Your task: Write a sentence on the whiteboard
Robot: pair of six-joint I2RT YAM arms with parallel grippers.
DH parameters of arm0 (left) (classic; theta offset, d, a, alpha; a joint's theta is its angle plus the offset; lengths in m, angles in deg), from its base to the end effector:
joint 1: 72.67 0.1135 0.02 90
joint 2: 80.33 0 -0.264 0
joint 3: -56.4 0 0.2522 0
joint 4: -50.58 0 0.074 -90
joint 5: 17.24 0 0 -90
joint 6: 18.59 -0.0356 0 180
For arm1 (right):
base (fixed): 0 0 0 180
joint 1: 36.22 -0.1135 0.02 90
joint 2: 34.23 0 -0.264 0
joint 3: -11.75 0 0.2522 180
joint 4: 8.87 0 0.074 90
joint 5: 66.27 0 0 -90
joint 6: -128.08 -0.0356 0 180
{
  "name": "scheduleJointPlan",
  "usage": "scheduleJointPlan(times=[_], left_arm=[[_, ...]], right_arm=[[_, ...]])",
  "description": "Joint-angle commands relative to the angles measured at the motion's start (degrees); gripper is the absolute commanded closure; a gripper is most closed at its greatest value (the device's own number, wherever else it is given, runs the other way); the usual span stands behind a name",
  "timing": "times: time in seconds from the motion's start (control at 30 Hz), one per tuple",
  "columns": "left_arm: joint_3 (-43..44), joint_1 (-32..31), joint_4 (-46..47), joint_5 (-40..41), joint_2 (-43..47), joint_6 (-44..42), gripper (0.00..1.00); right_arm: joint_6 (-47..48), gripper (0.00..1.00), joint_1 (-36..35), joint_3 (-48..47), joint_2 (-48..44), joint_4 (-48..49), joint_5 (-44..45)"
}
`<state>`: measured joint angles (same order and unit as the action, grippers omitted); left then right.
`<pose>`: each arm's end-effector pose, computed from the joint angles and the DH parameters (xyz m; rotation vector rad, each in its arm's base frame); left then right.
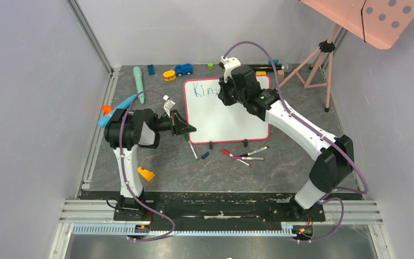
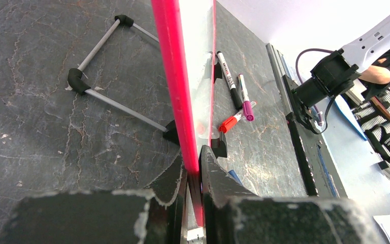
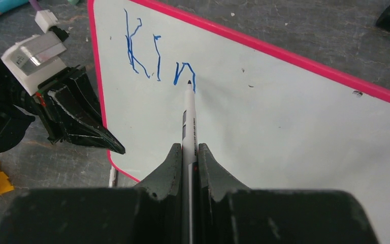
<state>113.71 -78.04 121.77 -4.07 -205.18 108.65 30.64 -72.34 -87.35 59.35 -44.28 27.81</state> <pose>0.3444 -0.0672 0.1023 0.7375 1.6357 -1.5431 0.3104 0.2234 0.3467 -0.4813 2.0588 0.3839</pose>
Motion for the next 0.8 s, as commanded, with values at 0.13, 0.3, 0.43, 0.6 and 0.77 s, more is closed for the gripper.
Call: scheduleJointPlan(times=[0.13, 0.3, 0.43, 0.6, 0.77], left_arm=[[0.02, -0.17, 4.26, -2.13, -1.23, -7.04, 0.98], [-0.02, -0.17, 4.26, -2.09, -1.27, -7.01, 0.98], [-0.04, -0.19, 4.26, -2.18, -1.18, -7.13, 0.98], [-0.02, -0.18, 4.26, -2.2, -1.21, -7.13, 0.98], [0.04, -0.19, 4.26, -2.19, -1.26, -7.03, 0.98]], right_arm=[[0.8, 1.0, 0.26, -1.87, -6.01, 1.94, 0.16], [1.46, 1.0, 0.26, 2.46, -9.01, 2.95, 2.39], [1.16, 1.0, 0.26, 7.19, -12.26, 6.58, 2.1], [1.2, 1.0, 0.26, 9.58, -13.82, 8.28, 2.69], [1.44, 1.0, 0.24, 8.97, -12.94, 7.45, 3.11]])
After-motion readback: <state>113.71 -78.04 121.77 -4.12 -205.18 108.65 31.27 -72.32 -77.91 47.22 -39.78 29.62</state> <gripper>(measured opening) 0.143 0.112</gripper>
